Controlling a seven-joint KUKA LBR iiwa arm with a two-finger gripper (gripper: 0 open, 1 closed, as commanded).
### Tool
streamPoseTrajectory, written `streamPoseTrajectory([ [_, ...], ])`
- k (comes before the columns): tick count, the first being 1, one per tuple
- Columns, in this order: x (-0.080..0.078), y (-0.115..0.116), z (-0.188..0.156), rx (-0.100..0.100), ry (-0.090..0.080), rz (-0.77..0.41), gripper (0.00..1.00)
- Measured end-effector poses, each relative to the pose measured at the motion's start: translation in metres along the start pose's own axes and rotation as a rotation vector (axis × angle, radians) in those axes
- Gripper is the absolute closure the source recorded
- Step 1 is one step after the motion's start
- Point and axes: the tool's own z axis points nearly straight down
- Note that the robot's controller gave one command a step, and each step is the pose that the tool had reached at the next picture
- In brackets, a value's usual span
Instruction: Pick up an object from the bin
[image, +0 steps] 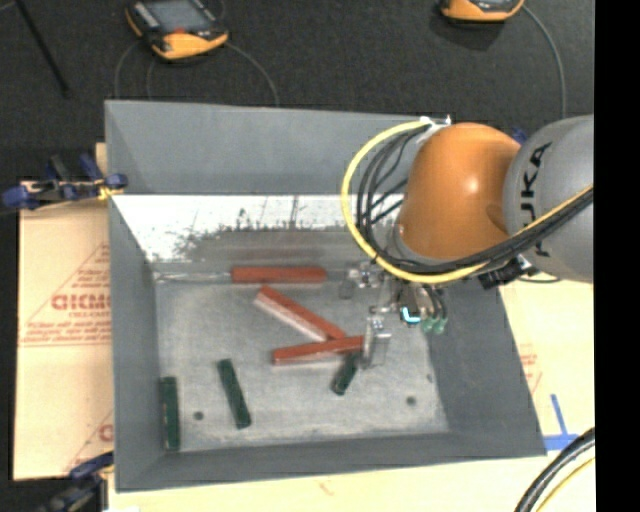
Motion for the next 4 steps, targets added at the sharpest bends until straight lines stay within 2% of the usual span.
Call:
streamPoseTrajectory([
  [1, -0.002, 0.000, -0.004, 0.000, -0.008, 0.000, 0.00],
  [2, 0.005, -0.002, 0.046, 0.001, -0.014, -0.024, 0.00],
  [3, -0.044, -0.007, 0.105, 0.000, -0.013, -0.028, 0.00],
  [4, -0.064, -0.035, 0.136, 0.001, -0.010, -0.283, 1.00],
])
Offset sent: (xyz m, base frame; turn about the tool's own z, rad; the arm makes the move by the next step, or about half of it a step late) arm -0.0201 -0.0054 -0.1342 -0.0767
